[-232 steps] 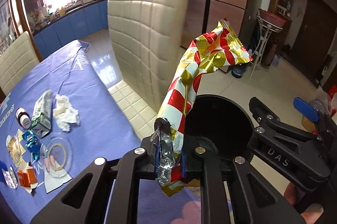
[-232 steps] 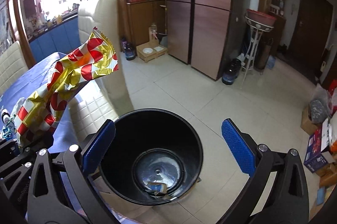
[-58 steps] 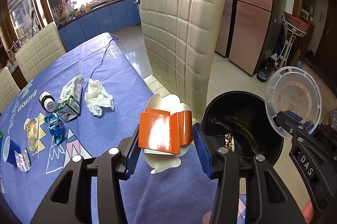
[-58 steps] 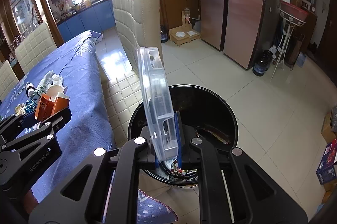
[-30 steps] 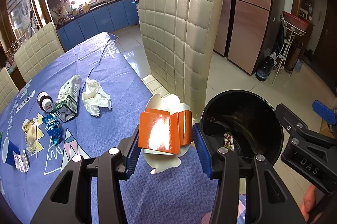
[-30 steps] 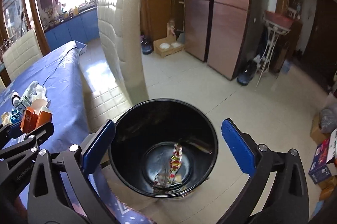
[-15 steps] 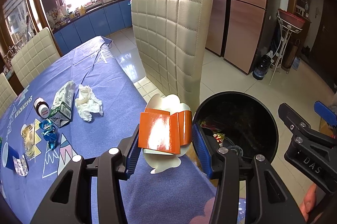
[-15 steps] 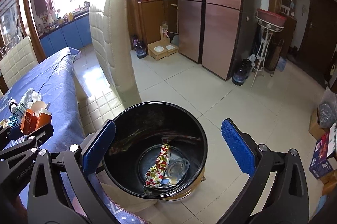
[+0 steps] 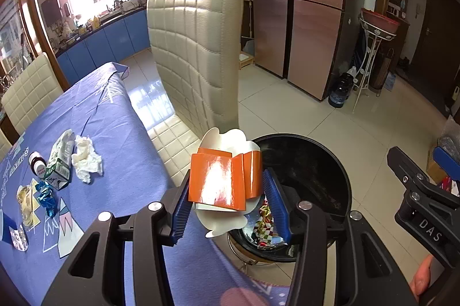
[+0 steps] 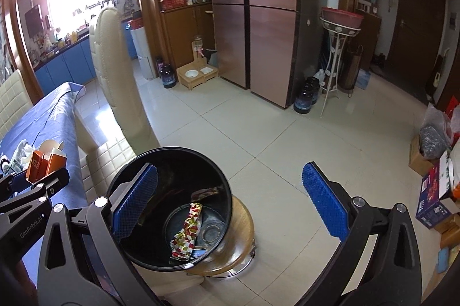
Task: Collect trash
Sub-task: 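Lower the orange box into the bin and open the left tool, then move both tools back over the table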
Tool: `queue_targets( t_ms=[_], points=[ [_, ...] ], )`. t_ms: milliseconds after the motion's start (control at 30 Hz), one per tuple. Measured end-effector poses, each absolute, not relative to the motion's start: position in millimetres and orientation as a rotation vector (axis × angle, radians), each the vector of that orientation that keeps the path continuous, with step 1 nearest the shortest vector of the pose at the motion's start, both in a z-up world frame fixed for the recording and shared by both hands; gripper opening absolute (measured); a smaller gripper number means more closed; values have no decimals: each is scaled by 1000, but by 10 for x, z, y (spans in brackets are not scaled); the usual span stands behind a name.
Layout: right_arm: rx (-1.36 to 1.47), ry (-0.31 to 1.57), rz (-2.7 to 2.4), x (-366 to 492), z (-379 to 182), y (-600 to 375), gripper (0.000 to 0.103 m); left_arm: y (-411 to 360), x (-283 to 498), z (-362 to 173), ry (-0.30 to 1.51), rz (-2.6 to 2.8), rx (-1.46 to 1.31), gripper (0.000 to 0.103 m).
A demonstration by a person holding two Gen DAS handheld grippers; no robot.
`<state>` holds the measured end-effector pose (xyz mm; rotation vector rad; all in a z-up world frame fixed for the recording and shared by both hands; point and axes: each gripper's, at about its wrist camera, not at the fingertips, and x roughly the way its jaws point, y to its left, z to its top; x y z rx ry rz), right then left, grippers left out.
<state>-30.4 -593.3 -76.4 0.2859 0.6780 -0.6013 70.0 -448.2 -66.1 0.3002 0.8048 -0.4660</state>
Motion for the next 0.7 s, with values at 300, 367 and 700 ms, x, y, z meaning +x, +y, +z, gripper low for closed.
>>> queue_targets(
  t_ms=[300,367,700],
  points=[
    [333,670,-647,-520,-795,-6227,100,-4780,657,-630,770,-481,322,52],
    [343,669,-654,-539,-802,-6257,100,-4808,654,-631,768,-484,325,52],
    [359,667,-663,-624,-813,-6313,99,-4709,661,-594,770,-530,237,85]
  ],
)
